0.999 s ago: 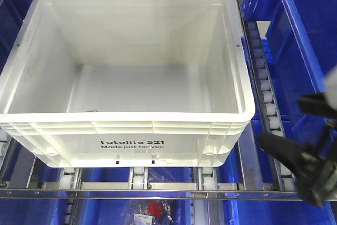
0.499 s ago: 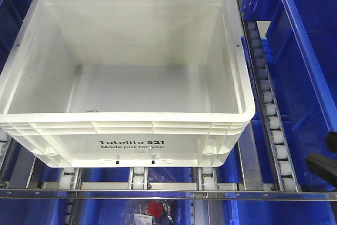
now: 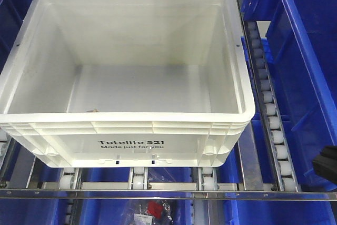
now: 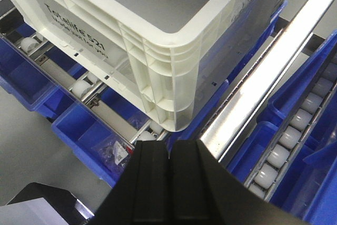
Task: Place moving items into box and shelve
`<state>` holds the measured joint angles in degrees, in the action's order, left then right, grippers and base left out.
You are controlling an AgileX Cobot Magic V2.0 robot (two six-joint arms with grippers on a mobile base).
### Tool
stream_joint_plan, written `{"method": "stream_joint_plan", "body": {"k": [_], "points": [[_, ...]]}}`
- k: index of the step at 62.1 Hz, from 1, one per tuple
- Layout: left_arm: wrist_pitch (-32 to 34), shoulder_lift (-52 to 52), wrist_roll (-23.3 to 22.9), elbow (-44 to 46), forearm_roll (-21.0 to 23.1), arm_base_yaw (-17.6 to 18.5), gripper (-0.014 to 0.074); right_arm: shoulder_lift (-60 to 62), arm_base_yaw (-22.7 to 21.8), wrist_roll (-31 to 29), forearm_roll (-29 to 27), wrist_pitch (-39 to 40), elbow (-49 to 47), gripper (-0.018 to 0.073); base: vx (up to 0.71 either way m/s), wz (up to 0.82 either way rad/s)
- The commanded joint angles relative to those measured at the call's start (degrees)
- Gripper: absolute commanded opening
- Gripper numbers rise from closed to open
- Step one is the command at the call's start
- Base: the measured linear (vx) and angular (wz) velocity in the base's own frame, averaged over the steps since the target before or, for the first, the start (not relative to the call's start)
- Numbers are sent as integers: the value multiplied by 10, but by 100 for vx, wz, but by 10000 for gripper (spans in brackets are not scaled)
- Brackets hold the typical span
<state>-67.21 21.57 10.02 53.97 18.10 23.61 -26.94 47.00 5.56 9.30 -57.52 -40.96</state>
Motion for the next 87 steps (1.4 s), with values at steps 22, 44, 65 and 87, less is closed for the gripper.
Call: {"method": "stream_joint_plan", "body": {"k": [22,44,65,87], "points": [[126,-44,48,-31,-65,-65,-6,-4,0,-6,8,35,-14,-9,0,0],[469,-176,28,-352,-151,-181,-3,-4,0,-6,8,35,-14,-9,0,0],[665,-232,-184,-558,-270,-181,0,-4,0,-6,8,35,-14,-9,0,0],[666,-232,-126,-567,-205,-210,0,-4,0,-6,8,34,-14,-9,0,0]]}}
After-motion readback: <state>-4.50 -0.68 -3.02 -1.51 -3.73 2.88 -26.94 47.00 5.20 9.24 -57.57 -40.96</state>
